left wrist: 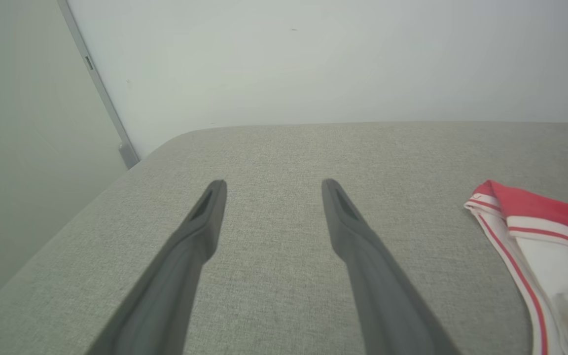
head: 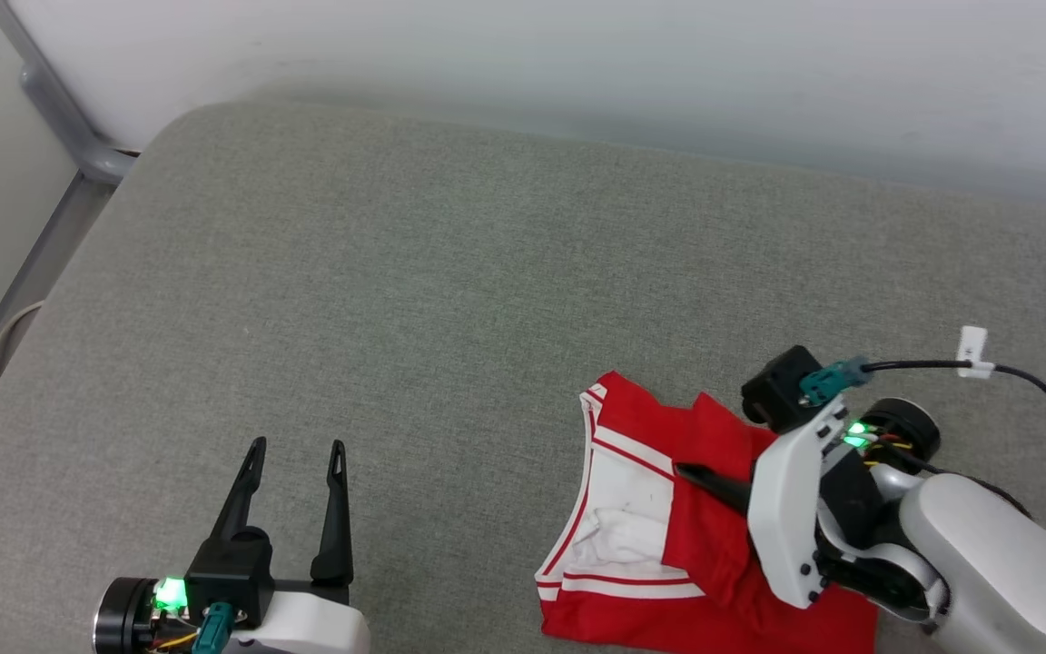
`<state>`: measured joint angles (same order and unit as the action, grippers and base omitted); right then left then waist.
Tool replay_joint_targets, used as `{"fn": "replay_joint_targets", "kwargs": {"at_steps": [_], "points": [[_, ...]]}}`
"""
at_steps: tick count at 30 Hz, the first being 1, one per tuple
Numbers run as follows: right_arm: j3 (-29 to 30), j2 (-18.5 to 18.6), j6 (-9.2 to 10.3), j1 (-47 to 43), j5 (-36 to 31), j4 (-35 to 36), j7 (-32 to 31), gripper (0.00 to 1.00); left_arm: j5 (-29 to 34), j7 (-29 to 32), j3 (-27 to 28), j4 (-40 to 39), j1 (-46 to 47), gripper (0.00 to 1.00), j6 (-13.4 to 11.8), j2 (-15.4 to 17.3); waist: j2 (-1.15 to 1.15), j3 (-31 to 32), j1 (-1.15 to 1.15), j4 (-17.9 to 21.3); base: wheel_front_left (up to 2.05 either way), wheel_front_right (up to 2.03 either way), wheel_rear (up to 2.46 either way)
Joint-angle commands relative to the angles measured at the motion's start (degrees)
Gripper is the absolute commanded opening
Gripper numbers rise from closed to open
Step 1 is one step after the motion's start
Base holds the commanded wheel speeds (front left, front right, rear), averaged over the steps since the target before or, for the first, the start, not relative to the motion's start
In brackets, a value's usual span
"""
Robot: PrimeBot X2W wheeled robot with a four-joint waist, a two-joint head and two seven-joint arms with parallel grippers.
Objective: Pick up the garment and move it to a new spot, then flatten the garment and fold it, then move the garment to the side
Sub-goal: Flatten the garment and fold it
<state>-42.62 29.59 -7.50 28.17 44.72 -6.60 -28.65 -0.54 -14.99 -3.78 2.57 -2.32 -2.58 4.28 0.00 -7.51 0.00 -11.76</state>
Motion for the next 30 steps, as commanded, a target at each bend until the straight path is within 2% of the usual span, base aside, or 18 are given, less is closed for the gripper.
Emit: {"fn": "replay_joint_targets", "kwargs": {"at_steps": [1,7,15,16,17,18,23,30], "points": [[-1.32,-1.19,0.03,1.51,-0.17,-1.27,0.32,0.0,-0.03,-0.26,-0.14,0.09,0.78,1.0,-0.09,-0.29,0.0,-0.55,0.0,-0.7,0.0,0.0,0.0],[-7.49,-5.27,0.04,6.89,-1.24,-9.98,0.69,0.0,-0.2,-0.26,-0.8,0.42,1.74,1.0,-0.12,-0.46,0.0,-1.77,0.0,-2.34,0.0,0.0,0.0],[-13.45,-8.64,0.04,10.01,-0.11,-21.7,2.6,0.0,-0.48,-0.26,-1.75,1.05,2.45,1.0,-0.39,-0.74,0.0,-2.81,0.0,-3.45,0.0,0.0,0.0],[-13.88,-8.92,0.04,10.13,0.39,-22.42,3.18,0.11,-0.5,-0.26,-1.84,1.14,2.5,1.0,-0.4,-0.78,0.0,-2.82,0.0,-3.43,0.0,0.0,0.0],[-14.06,-9.17,0.04,10.19,1.12,-22.79,4.02,0.77,-0.48,-0.26,-1.87,1.19,2.49,1.0,-0.45,-0.81,0.0,-2.75,0.0,-3.31,0.0,0.0,0.0],[-14.19,-9.34,0.04,10.2,1.84,-22.83,4.81,1.0,-0.44,-0.26,-1.89,1.27,2.47,1.0,-0.47,-0.83,0.0,-2.65,0.0,-3.16,0.0,0.0,0.0],[-14.87,-6.77,0.05,9.92,3.87,-19.8,9.84,1.0,-0.09,-0.26,-1.51,1.52,1.58,1.0,-0.38,-0.47,0.0,-1.07,0.0,-1.81,0.0,0.0,0.0],[-11.49,-1.37,0.04,7.28,3.17,-14.06,18.83,1.0,0.08,-0.26,-0.95,1.61,-0.02,1.0,-0.3,0.15,0.0,1.59,0.0,0.98,0.0,0.0,0.0]]}}
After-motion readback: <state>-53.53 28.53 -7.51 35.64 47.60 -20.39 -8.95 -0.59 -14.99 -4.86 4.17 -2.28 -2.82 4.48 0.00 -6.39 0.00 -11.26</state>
